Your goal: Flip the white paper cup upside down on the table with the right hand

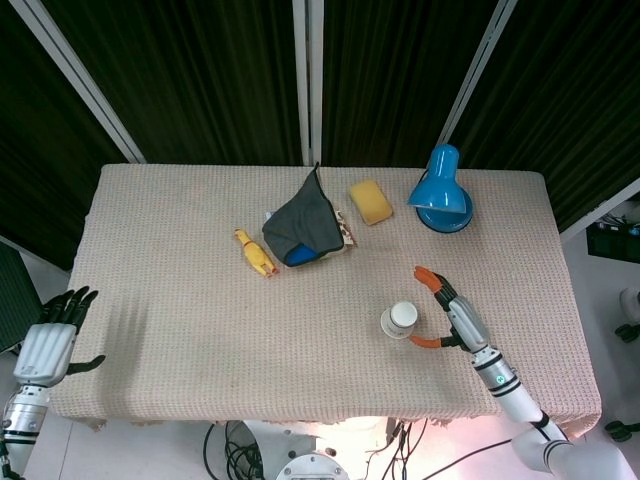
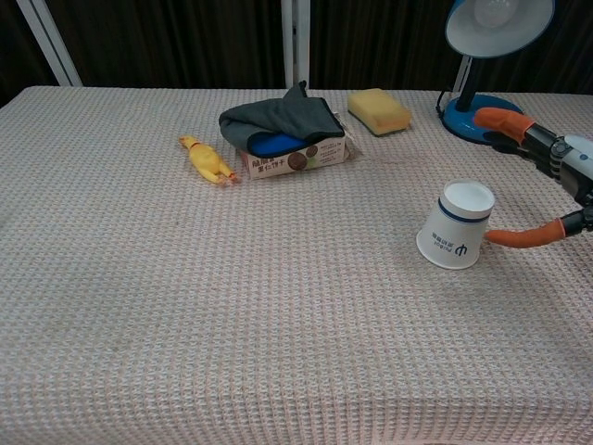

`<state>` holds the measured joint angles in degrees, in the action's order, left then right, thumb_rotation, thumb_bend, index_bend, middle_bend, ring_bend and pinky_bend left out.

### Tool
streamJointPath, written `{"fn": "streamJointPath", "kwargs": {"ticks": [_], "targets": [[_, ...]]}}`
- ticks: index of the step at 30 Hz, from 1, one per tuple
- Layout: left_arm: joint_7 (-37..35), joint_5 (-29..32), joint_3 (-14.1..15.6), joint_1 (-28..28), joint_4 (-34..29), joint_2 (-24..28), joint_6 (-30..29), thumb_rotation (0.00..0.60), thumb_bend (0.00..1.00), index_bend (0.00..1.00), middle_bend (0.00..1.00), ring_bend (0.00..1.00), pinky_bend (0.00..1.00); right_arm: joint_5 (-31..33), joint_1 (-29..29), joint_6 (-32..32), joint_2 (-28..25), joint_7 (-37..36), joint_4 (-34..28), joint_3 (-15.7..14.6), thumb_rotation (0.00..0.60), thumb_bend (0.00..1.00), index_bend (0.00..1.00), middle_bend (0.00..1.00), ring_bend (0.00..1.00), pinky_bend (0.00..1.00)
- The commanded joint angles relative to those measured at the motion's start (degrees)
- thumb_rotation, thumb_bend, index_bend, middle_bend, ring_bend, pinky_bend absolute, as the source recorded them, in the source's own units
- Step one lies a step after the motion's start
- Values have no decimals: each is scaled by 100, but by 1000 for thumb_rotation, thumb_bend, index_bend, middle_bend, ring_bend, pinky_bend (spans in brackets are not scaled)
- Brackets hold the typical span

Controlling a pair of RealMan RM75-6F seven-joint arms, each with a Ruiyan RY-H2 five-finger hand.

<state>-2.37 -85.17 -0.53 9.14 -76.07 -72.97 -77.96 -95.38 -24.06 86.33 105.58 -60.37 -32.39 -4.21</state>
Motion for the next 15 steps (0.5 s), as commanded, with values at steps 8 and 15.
{"fn": "streamJointPath", "kwargs": {"ticks": [8, 15], "targets": [[107, 22, -50, 8, -178, 105, -55, 600, 81, 39, 7, 0, 95, 1305, 1225, -151, -2736, 5744, -4079, 234, 600, 0, 0, 0, 0, 0], [86, 32, -40, -12, -129, 74, -69, 600, 81, 39, 7, 0, 95, 1534, 1521, 102, -3016, 6121, -4592, 432, 600, 0, 0, 0, 0, 0]]}}
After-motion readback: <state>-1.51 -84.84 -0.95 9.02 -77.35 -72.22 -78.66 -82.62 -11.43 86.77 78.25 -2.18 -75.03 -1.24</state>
